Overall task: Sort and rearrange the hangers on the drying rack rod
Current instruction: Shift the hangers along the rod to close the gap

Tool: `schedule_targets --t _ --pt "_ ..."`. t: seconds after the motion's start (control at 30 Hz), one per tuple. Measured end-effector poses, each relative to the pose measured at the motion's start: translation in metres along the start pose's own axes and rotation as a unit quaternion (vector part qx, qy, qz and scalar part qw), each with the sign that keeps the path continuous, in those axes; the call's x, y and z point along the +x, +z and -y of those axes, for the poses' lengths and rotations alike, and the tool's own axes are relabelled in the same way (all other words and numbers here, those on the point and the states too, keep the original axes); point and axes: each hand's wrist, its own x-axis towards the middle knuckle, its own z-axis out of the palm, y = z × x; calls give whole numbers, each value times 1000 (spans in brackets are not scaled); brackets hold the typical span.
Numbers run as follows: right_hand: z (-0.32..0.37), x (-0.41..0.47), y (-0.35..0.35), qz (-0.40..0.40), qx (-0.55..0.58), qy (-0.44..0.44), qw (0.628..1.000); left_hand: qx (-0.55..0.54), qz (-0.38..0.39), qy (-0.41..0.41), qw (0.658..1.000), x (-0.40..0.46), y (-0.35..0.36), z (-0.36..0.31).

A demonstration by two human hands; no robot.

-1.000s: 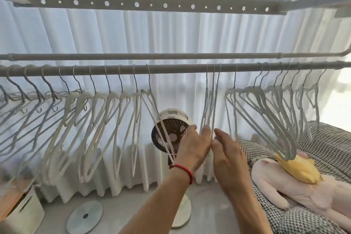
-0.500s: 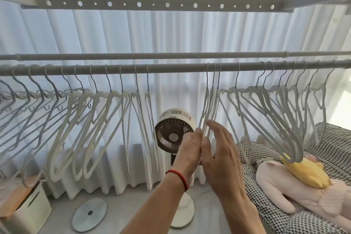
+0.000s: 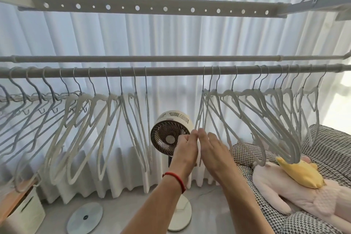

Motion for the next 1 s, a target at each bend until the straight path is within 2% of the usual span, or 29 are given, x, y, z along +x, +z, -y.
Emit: schedule_targets --t 0.1,0.2,0.43,0.6,1.0 --pt "-11 15 13 11 187 89 978 -2 -3 14 1000 -3 0 0" --pt "-12 19 22 17 268 104 958 20 1 27 999 -7 -2 1" --pt "-11 20 21 19 241 92 966 33 -23 25 999 -16 -3 -4" --pt "-7 17 20 19 263 67 962 34 -49 26 998 -19 -3 -2" --pt "1 16 29 27 307 70 949 44 -110 50 992 -31 -23 -1"
